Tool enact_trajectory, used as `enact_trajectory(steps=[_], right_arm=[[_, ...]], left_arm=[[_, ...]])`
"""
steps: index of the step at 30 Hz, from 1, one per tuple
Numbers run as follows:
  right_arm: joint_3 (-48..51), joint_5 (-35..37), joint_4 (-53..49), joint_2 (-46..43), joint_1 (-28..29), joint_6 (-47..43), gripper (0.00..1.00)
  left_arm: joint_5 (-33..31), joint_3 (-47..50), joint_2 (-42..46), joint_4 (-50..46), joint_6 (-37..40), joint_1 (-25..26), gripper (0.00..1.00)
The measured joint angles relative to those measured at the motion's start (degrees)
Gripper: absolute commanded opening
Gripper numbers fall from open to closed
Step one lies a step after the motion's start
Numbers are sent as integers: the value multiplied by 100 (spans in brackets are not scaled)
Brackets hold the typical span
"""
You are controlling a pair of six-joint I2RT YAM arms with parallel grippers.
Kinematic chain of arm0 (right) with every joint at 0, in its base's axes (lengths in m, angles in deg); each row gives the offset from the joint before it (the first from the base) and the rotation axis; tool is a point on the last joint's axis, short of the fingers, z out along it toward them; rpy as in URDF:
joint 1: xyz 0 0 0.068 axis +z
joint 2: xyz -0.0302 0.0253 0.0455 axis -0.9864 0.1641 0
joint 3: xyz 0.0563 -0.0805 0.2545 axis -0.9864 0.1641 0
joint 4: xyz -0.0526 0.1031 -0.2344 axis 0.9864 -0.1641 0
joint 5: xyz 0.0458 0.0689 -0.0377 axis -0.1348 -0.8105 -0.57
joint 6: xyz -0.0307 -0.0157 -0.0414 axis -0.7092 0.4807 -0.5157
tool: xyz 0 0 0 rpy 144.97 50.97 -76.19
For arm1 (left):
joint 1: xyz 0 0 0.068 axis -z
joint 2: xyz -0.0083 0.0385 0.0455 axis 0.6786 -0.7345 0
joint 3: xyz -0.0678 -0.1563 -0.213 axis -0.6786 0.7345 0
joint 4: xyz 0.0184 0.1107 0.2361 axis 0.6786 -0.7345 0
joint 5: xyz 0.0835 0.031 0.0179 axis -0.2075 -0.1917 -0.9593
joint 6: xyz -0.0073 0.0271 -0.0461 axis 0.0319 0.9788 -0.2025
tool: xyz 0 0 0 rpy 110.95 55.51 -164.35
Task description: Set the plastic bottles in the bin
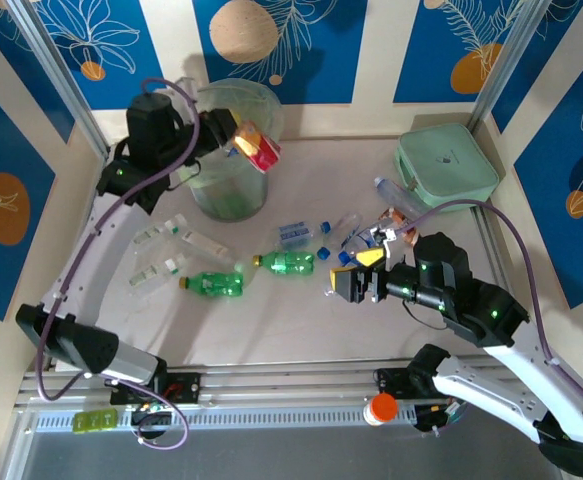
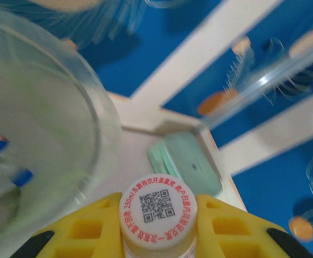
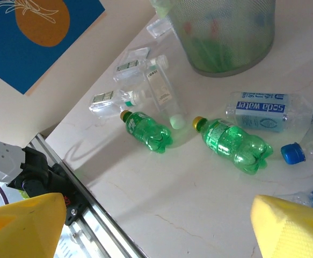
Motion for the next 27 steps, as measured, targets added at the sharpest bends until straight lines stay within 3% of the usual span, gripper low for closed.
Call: enact_trajectory(steps=[8,16,27], right_arm=[[28,-7,7,120,0,68,88],[76,-2,-2,323,0,83,88],[216,22,11,634,-2,81,89]], left_arm=[[-852,-1768,-1497,-909,-625,-647,0],[-1143,-3836,-3355,-2352,-745,-870,0],[-1172,-3858,-3797,-3171,-697,-852,15]])
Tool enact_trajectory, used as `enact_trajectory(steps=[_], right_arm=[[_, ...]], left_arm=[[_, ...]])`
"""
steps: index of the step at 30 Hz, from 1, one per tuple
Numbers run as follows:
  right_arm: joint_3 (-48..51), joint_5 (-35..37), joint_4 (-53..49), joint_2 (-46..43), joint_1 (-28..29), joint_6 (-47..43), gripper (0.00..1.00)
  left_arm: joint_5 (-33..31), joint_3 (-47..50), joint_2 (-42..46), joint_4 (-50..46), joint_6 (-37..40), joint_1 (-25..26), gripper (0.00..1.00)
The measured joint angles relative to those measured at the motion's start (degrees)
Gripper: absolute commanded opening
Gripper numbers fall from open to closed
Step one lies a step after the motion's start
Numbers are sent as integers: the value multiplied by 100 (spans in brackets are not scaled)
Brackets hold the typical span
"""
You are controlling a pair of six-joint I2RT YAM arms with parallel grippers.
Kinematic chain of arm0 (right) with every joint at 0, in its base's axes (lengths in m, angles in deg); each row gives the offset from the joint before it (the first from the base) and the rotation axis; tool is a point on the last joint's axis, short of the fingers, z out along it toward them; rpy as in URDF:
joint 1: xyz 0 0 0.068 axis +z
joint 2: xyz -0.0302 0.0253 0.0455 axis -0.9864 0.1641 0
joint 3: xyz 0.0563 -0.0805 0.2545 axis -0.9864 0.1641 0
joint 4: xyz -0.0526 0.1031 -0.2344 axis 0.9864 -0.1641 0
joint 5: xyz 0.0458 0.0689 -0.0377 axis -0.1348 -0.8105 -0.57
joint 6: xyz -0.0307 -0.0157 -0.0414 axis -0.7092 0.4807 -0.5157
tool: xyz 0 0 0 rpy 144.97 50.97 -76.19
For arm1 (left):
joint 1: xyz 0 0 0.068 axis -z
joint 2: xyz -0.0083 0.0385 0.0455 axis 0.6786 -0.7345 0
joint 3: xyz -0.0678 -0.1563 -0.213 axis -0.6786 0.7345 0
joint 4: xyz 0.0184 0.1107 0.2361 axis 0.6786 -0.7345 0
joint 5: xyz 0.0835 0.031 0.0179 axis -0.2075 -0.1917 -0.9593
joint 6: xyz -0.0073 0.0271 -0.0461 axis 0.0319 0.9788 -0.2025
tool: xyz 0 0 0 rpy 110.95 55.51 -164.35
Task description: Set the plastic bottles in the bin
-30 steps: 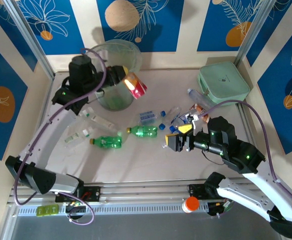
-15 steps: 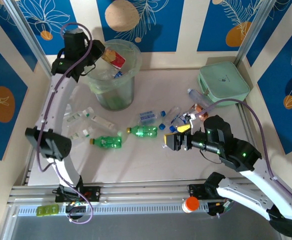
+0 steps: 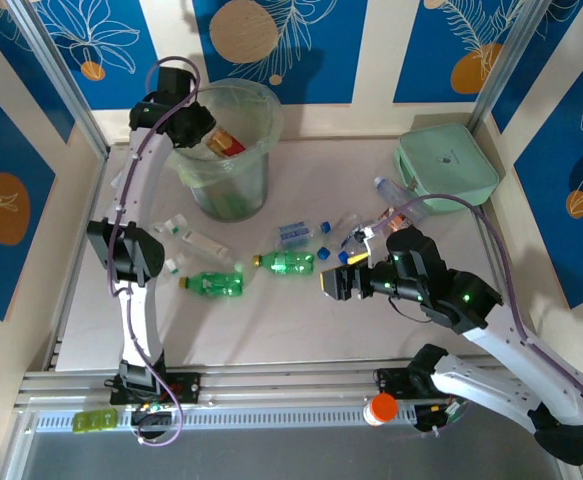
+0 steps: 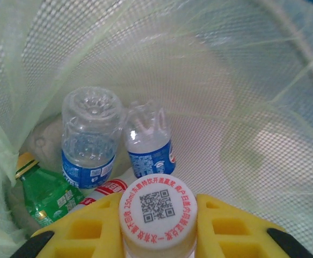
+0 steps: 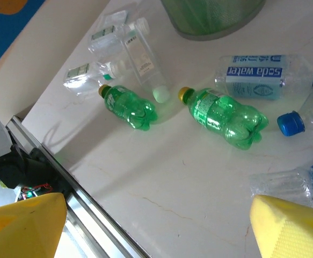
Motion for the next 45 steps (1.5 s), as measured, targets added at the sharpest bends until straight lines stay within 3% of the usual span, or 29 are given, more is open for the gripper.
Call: enact_trajectory(steps=[8,13,27,31,35,39,43,45], right_arm=[[24,2,33,195,0,-22,89],[24,46,28,221,0,-42,89],[254,111,166,269,-11,-42,89],[260,155,190,216,-11,-44,89],[302,184,195,83,-17,-50,89],[361,192,208,20,-28,-61,89],[404,192,203,20,-28,-61,89],[404,192,205,0,-28,-61,89]], left_arm=[[-22,55,-212,-70,125,11,21],[-219,55,-232,-74,221,11,11],[-1843,-212,-214,70,1108,240,17],[-2352,-214,-232,107,1392,437,32],[-2614,-214,-293,186,1550,560,40],[-2507,-216,-420,295,1633,586,46],[-2321,-181,-450,396,1609,586,65],[-2310,-138,-448,487,1604,586,66]])
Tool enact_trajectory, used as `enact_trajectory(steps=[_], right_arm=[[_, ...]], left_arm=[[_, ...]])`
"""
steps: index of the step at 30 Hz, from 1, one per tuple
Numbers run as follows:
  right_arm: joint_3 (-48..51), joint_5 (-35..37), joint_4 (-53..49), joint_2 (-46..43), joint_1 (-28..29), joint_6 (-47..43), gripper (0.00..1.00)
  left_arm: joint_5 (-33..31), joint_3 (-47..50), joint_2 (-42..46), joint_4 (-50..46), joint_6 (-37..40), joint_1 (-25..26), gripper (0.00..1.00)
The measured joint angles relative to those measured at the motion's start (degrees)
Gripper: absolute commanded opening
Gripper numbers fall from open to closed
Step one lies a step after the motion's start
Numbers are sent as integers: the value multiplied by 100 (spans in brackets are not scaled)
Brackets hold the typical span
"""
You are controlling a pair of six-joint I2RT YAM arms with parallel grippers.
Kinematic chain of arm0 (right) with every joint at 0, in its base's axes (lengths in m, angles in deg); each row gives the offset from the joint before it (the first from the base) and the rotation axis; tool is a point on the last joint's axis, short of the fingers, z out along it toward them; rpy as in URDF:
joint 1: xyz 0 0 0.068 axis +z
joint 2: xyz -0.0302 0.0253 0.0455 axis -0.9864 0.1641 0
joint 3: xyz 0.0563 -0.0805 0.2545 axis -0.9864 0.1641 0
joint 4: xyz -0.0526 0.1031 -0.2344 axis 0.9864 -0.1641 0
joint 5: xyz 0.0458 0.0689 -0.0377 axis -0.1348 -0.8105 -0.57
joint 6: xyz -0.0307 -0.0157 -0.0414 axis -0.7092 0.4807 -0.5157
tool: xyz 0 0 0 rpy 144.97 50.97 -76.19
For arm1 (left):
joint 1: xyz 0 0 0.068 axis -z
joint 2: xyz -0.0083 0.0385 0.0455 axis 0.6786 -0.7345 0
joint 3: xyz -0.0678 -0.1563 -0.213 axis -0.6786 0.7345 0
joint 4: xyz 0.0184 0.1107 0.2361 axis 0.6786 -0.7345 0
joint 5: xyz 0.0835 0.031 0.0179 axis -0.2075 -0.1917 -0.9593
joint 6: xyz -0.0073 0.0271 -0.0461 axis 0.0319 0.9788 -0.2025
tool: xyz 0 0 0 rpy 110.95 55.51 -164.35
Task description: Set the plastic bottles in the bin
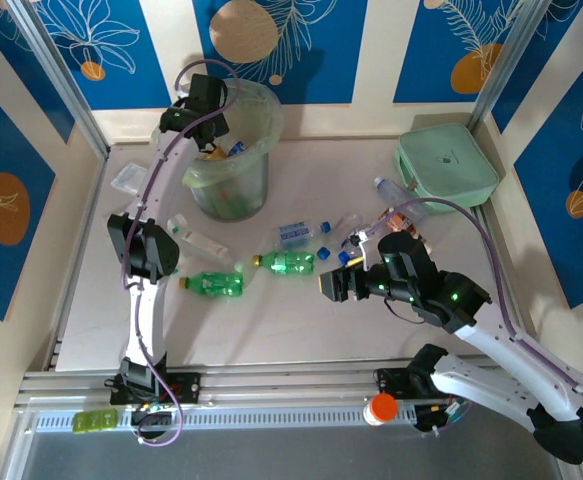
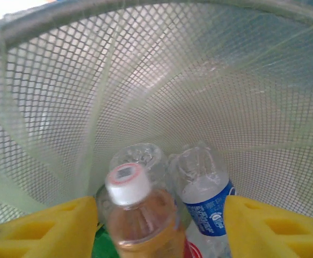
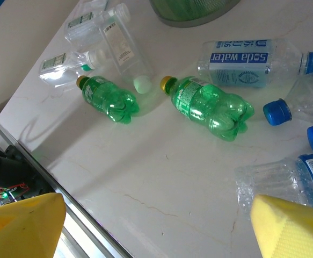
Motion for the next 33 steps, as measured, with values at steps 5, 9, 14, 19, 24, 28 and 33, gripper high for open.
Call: enact_trajectory(steps=[5,9,14,19,24,28,33], right_arm=[[0,0,-2,-116,-4,-2,89],[-20,2,-46,-168,-4,-22,88],[-247,20,-160,-166,-4,-24,87],[-575,149,-374,-153,-4,9,86],[-579,437,-612,-160,-15,337,85],[-444,896,-815,-227,-68,922,83],[-138,1373,-1049,-157,-332,1976,81]], left_arm=[[7,66,7,81,31,0,66],[177,223,219,168,96,0,66],[531,511,881,234,133,0,66],[734,1010,1987,382,42,79,66],[750,2417,3471,623,-389,345,67],[758,4013,4721,820,-984,636,67],[1067,5480,5549,955,-1425,826,68]])
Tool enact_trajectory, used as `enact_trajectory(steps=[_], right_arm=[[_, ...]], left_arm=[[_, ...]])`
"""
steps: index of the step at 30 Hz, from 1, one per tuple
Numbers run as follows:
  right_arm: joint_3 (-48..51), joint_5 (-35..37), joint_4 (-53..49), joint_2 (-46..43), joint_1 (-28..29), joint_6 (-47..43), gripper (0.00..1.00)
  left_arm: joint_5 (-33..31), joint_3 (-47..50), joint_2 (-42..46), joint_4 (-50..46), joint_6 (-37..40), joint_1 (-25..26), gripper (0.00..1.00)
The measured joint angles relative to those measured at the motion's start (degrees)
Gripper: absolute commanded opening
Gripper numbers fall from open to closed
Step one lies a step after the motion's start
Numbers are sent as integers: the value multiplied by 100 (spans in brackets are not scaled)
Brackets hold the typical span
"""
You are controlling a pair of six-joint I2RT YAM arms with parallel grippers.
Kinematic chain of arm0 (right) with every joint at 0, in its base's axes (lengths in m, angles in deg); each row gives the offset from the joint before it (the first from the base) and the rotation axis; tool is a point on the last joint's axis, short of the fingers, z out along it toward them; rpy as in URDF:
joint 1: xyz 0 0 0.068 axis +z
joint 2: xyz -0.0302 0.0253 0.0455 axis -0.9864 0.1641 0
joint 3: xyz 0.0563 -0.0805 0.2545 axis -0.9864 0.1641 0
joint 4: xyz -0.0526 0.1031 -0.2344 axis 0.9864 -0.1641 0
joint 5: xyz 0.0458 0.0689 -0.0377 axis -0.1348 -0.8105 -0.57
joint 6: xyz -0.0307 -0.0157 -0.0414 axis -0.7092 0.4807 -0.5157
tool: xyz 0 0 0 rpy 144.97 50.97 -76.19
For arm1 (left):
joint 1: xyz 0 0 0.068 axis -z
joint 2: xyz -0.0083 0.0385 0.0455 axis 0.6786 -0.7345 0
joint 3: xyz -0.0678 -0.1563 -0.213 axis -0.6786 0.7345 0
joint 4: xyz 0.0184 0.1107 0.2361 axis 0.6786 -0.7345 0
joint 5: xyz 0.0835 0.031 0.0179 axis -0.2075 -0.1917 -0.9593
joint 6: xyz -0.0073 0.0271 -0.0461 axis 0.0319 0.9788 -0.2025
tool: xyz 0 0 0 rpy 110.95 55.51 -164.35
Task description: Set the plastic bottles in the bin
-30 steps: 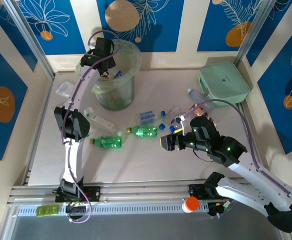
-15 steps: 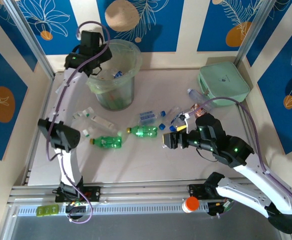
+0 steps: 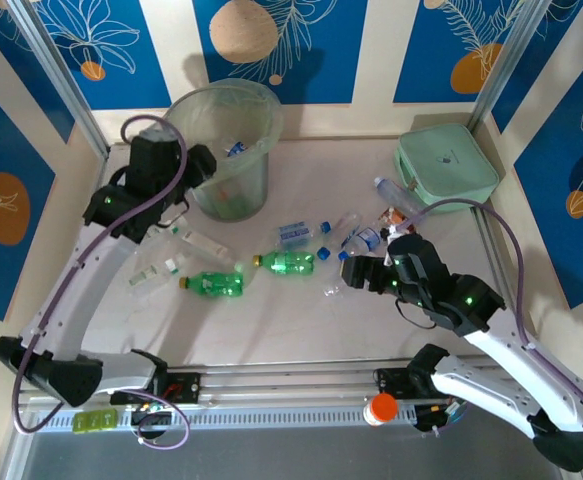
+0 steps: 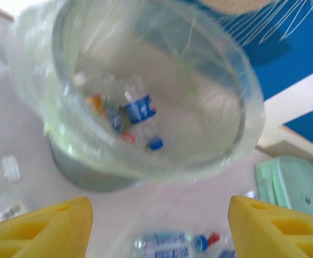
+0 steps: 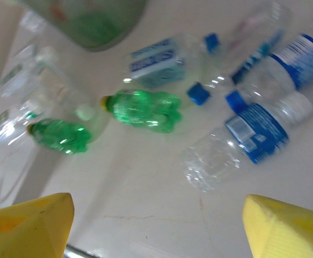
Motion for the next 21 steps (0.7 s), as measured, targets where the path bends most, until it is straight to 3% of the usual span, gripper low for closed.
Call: enact_trajectory(steps=[6,12,21], right_arm=[[579,-302,81,452,-885,1235,84],[1156,-946,636,892,-1499,1954,91],[1182,-1569,1456,2378,-1832,2326,91]], left_arm=[[815,1587,404,424,-13,15,66],[1451,2575,837,931,358,24,67],[1552,3032,1178,1589,846,264,67]])
